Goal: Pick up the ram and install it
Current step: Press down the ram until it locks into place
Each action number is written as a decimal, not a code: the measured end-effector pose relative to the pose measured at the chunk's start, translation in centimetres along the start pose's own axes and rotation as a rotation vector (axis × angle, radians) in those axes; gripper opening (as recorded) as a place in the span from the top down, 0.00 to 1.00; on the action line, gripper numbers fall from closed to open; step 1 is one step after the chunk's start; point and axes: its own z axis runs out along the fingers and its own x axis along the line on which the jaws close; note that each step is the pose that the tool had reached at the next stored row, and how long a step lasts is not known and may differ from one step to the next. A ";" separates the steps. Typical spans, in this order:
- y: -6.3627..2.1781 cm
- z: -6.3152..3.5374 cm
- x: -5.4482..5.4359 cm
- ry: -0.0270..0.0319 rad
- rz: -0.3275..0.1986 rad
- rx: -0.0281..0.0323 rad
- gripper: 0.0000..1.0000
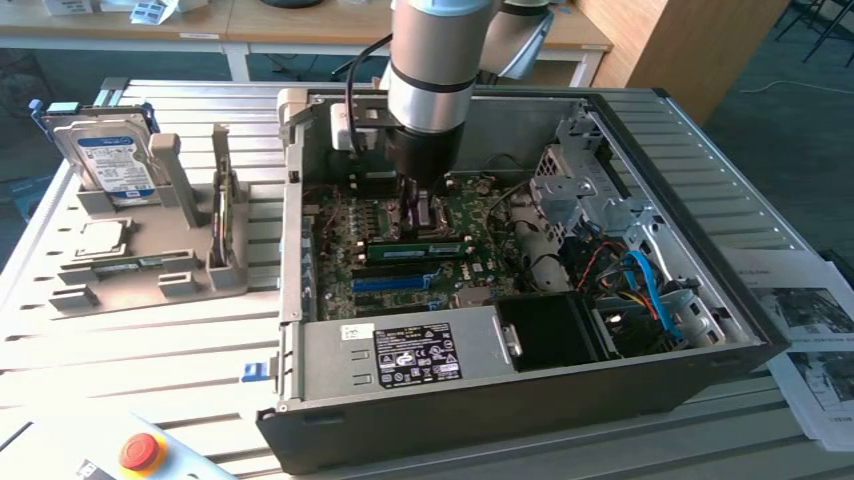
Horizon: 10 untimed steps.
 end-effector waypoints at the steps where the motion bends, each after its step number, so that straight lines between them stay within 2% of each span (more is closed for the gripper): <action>1: 0.00 0.07 0.0 0.0000 0.000 0.0000 0.90; 10: -0.01 0.84 0.0 0.0001 0.000 -0.0001 0.90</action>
